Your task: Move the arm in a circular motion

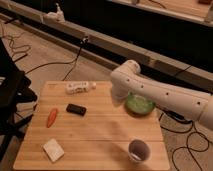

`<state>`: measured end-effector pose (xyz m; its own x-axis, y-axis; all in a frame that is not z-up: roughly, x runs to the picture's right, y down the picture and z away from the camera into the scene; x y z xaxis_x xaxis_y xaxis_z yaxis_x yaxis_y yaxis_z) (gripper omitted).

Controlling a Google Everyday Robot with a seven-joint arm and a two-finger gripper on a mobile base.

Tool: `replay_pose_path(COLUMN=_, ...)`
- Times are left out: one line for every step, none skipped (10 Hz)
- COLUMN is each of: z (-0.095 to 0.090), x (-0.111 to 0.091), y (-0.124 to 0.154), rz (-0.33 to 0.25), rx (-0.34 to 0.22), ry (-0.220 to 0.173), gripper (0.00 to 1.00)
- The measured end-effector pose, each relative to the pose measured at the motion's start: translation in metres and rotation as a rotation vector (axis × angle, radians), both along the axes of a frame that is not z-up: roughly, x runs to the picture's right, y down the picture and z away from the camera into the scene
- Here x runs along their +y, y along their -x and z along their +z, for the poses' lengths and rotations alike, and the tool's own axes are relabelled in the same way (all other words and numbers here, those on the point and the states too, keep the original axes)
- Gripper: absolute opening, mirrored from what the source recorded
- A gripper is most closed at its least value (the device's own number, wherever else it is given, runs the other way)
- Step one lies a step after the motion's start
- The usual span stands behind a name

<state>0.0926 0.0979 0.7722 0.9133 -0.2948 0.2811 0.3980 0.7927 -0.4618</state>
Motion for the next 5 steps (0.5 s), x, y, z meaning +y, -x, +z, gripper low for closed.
replay_pose_path(z=-0.002, x=0.013, y=-0.032, rz=0.006, rx=0.045, ry=0.03, gripper=0.0)
replay_pose_path(z=-0.002, x=0.019, y=-0.059, rz=0.02, rx=0.089, ry=0.05, gripper=0.0)
replay_pose_path(z=0.001, x=0.02, y=-0.095, rz=0.045, rx=0.157, ry=0.067, gripper=0.0)
replay_pose_path(z=0.004, x=0.016, y=-0.123, rz=0.072, rx=0.216, ry=0.069, gripper=0.0)
replay_pose_path(z=0.007, x=0.007, y=-0.139, rz=0.083, rx=0.255, ry=0.06, gripper=0.0)
